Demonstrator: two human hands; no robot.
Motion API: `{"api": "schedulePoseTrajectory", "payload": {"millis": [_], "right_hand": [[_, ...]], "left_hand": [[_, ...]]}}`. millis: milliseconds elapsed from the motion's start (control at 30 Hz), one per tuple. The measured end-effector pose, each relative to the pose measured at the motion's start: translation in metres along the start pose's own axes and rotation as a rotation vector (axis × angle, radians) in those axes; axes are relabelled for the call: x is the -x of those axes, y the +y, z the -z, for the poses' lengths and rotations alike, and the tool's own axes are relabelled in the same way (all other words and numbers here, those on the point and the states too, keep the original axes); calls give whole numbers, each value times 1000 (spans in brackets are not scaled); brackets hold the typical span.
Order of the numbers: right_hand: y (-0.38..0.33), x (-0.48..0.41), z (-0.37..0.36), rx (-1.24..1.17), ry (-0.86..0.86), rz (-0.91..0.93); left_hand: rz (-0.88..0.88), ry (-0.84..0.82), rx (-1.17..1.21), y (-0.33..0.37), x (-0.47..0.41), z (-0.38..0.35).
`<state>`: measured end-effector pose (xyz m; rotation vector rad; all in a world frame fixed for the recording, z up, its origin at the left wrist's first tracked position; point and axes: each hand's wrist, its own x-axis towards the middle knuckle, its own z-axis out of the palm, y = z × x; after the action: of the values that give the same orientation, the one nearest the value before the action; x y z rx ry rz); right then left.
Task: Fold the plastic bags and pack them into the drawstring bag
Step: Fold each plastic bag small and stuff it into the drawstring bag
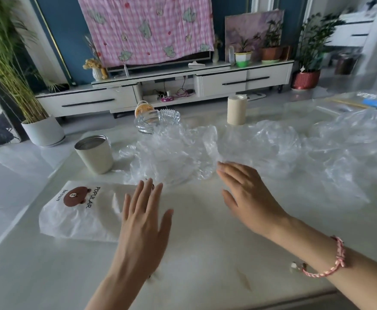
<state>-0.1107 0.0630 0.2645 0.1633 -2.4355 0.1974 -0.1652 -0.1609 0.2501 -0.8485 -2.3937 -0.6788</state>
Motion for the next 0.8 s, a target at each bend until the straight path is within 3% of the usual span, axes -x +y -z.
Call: {"api": "schedulePoseTrajectory", "payload": {"millis": [167, 267, 467, 667, 801], "right_hand": [[-39, 48, 21, -115, -67, 416], [-38, 68, 28, -108, -138, 462], [-24, 92, 37, -210, -211, 301], [-7, 96, 47, -87, -288, 134], [-14, 81, 64, -484, -101, -364]], "left_hand": [[-240, -62, 38, 18, 14, 0], [-362, -127, -7, 25, 20, -5], [-416, -234, -5, 26, 35, -15], [-408, -345, 142, 53, 42, 0], [-217, -325, 324, 62, 35, 14]]}}
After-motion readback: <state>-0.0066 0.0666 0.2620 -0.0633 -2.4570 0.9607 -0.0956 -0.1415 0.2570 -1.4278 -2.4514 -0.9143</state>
